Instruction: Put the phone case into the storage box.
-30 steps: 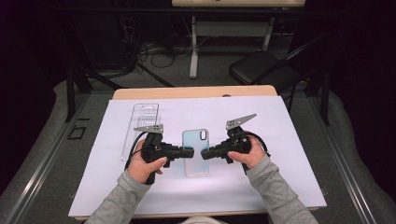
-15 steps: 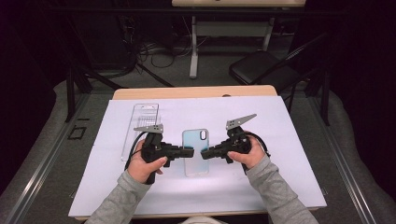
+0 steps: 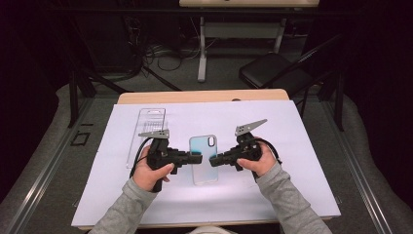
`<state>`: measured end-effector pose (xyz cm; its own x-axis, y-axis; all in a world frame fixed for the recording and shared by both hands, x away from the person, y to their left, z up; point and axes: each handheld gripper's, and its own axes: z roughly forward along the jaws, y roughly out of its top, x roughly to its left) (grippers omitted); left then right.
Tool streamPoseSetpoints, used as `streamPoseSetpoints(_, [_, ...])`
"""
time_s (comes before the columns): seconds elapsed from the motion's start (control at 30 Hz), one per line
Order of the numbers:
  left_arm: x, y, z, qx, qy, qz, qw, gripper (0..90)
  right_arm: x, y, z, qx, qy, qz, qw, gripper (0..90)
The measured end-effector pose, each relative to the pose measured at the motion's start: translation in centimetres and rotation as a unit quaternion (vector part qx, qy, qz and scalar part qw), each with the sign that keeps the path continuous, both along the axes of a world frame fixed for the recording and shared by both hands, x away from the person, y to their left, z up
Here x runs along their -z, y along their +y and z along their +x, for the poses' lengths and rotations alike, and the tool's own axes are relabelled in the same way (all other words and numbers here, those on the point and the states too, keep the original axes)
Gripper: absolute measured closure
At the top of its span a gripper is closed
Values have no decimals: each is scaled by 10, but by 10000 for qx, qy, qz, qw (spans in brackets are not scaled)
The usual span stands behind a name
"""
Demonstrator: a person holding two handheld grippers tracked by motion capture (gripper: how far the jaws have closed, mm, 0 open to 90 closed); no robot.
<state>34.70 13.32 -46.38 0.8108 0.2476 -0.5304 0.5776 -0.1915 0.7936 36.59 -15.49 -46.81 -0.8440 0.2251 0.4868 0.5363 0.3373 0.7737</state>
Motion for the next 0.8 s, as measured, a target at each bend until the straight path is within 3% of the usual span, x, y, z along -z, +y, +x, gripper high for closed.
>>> streamPoseSetpoints(0.4, [0,2,1,-232,-65,24,9997,592,0,-1,1,114,-60,-106,9999,819])
streamPoseSetpoints(0.63, [0,3,2,-457,-246,115,9986,532,1,-2,2,226,-111,-212,9995,819])
streamPoseSetpoints(0.8, [-1,6,3,-570,-227,89,9981,508,2,-2,2,286,-125,-277,9991,819])
